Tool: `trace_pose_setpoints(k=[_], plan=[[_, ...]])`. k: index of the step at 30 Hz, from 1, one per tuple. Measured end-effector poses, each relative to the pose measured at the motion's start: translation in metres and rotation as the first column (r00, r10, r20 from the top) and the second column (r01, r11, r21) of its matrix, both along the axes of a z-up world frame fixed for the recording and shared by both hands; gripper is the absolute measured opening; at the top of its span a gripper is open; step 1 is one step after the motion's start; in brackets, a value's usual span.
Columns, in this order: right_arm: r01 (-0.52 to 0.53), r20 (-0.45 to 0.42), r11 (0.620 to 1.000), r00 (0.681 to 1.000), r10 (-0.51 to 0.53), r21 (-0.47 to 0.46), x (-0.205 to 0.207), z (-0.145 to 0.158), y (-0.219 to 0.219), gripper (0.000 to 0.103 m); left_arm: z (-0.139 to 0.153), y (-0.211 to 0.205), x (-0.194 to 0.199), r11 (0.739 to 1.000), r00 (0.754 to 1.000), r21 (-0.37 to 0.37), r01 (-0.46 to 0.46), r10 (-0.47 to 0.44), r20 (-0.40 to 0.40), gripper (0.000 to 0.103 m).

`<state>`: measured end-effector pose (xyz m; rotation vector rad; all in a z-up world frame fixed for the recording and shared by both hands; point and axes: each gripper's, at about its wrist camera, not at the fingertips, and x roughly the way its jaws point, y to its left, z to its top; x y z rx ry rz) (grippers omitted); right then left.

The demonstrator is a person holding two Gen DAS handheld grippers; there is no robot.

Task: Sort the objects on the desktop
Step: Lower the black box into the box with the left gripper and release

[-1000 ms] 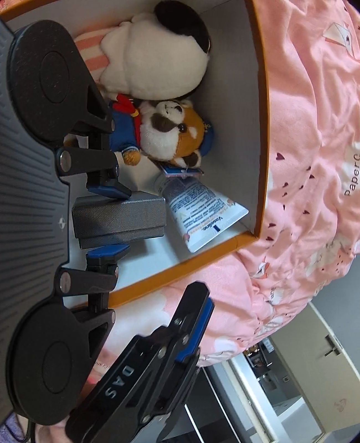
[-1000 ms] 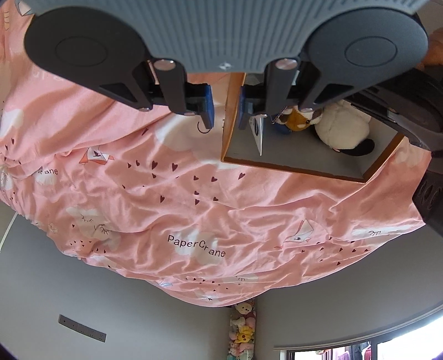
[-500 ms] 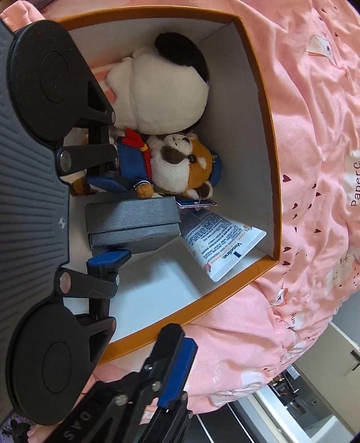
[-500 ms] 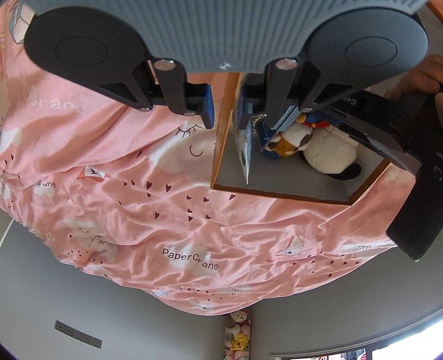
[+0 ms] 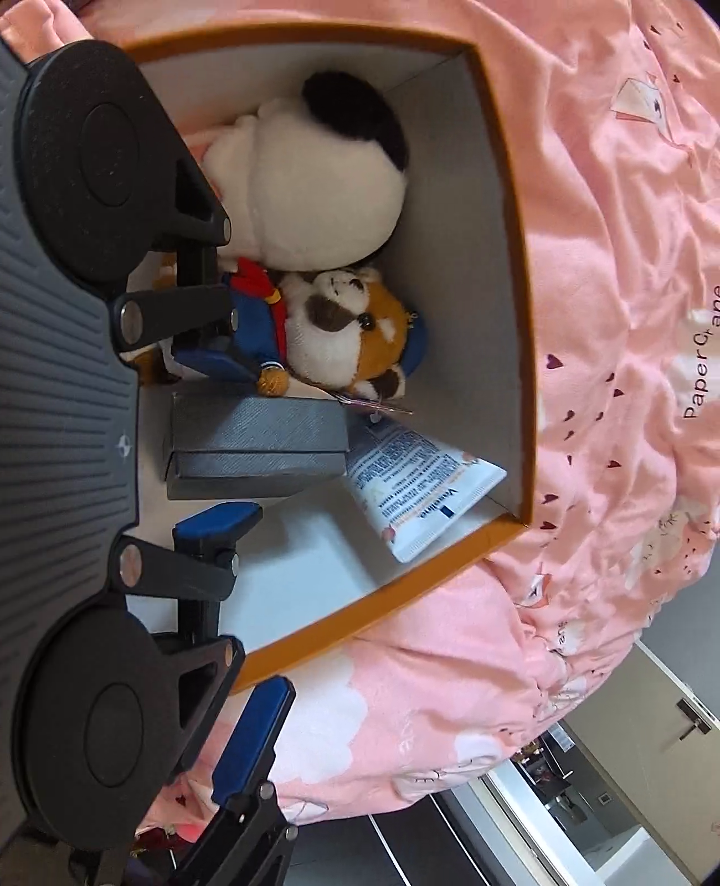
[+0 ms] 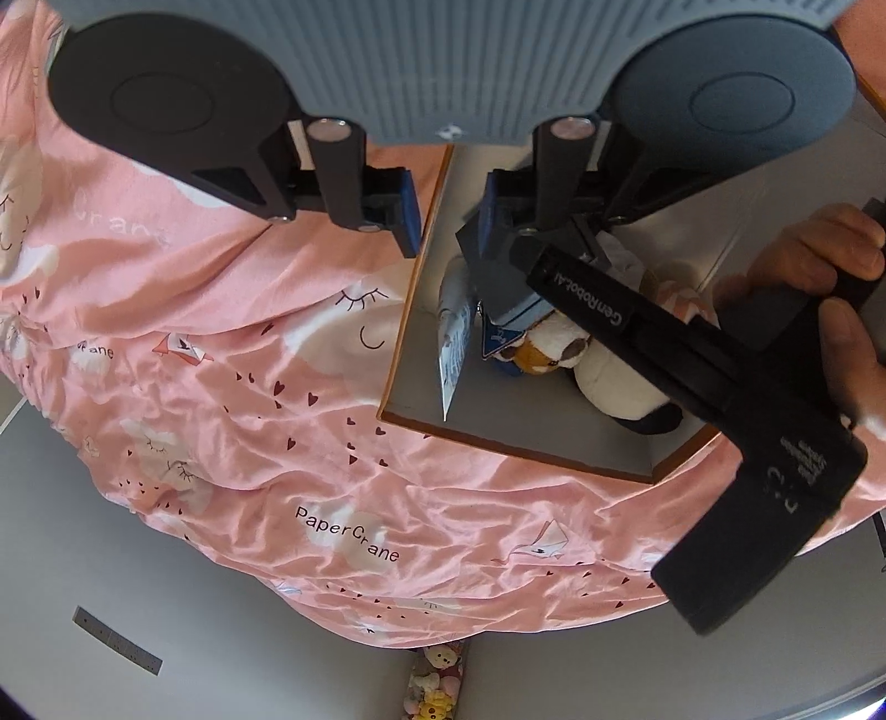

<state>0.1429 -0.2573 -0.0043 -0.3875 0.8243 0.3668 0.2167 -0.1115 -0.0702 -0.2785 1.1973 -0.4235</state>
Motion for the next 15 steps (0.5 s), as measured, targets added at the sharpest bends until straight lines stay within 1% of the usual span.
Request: trace_pose_setpoints(k=[3, 4, 5, 6, 7, 8, 11, 12, 13, 15], plan=[[0.001, 0.026, 1.000, 1.000, -0.001, 0.004, -0.003, 0.005, 0.002, 0.024, 0.010, 0.005, -0.006, 1.000, 0.999, 0.018, 0.006, -0.006, 0.031, 0.055], [-0.002, 0.031, 1.000, 1.000, 0.001, 0.008, -0.005, 0.007, 0.003, 0.024, 0.013, 0.006, -0.007, 0.999, 0.999, 0.030, 0.019, -0.020, 0.045, 0.053], [-0.017, 0.032, 1.000, 0.999, 0.016, 0.017, -0.006, 0.009, 0.004, 0.024, 0.015, 0.006, -0.008, 0.999, 0.998, 0.036, 0.032, -0.034, 0.059, 0.039], [-0.035, 0.027, 0.999, 0.999, 0.035, 0.023, -0.008, 0.010, 0.007, 0.025, 0.016, 0.006, -0.009, 0.999, 0.997, 0.038, 0.038, -0.040, 0.065, 0.035], [-0.051, 0.020, 0.998, 0.999, 0.050, 0.021, -0.010, 0.010, 0.011, 0.025, 0.015, 0.006, -0.010, 0.998, 0.997, 0.039, 0.044, -0.046, 0.064, 0.034], [-0.060, 0.015, 0.998, 0.998, 0.060, 0.009, -0.011, 0.008, 0.015, 0.025, 0.013, 0.005, -0.010, 0.998, 0.996, 0.039, 0.055, -0.058, 0.061, 0.030], [-0.072, 0.004, 0.996, 0.997, 0.072, -0.048, -0.013, 0.002, 0.026, 0.025, 0.010, 0.002, -0.009, 0.998, 0.996, 0.012, 0.056, -0.057, 0.073, 0.029], [-0.074, -0.001, 0.996, 0.997, 0.074, -0.057, -0.013, 0.001, 0.028, 0.025, 0.009, 0.002, -0.008, 0.998, 0.996, 0.005, 0.057, -0.057, 0.069, 0.026], [-0.079, -0.011, 0.995, 0.997, 0.079, -0.058, -0.013, 0.000, 0.028, 0.025, 0.007, 0.002, -0.008, 0.998, 0.996, 0.002, 0.058, -0.058, 0.060, 0.026], [-0.089, -0.029, 0.994, 0.996, 0.087, -0.062, -0.015, -0.001, 0.030, 0.025, 0.008, 0.002, -0.008, 0.998, 0.996, 0.021, 0.061, -0.062, 0.062, 0.026]])
